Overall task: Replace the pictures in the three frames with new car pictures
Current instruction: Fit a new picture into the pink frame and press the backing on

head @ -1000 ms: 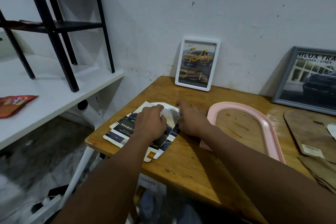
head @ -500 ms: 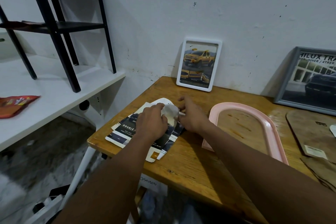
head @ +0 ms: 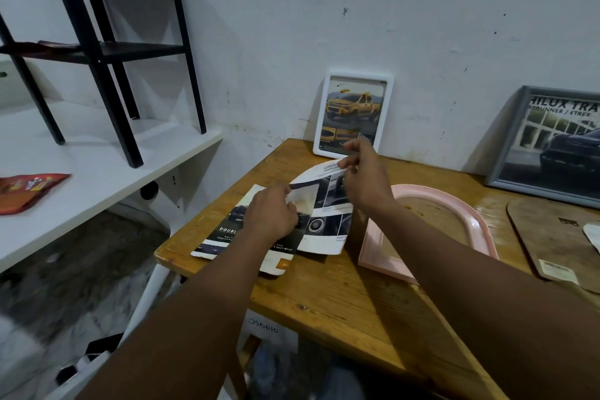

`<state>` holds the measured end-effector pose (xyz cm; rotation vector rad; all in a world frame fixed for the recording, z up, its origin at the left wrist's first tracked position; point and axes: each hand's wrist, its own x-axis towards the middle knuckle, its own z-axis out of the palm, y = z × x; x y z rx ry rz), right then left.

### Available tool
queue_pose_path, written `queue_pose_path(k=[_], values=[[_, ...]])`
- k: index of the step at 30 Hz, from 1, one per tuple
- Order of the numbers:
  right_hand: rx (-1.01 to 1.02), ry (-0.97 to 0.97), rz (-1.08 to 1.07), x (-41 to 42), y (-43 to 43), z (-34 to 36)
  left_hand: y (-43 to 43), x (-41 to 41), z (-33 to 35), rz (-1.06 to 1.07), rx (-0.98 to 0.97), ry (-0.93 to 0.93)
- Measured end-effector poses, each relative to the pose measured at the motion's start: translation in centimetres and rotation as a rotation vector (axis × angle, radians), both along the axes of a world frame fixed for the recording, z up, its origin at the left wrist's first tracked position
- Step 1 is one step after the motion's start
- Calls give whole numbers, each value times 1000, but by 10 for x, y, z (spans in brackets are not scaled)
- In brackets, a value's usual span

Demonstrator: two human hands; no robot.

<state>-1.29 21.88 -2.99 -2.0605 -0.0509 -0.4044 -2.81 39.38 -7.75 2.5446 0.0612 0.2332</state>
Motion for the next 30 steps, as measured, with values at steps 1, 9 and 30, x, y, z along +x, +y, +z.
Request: queue_pose_path(k=[1,9,30], values=[[-17,-8,-4,0,-4,3,-1,2,4,-26,-9,58],[-91,-57,-23,-5,-44,25,-26,6,37,-184,-94,68],[-293,229,-136,-42,-189,-17,-131,5,4,-473,-68,10]])
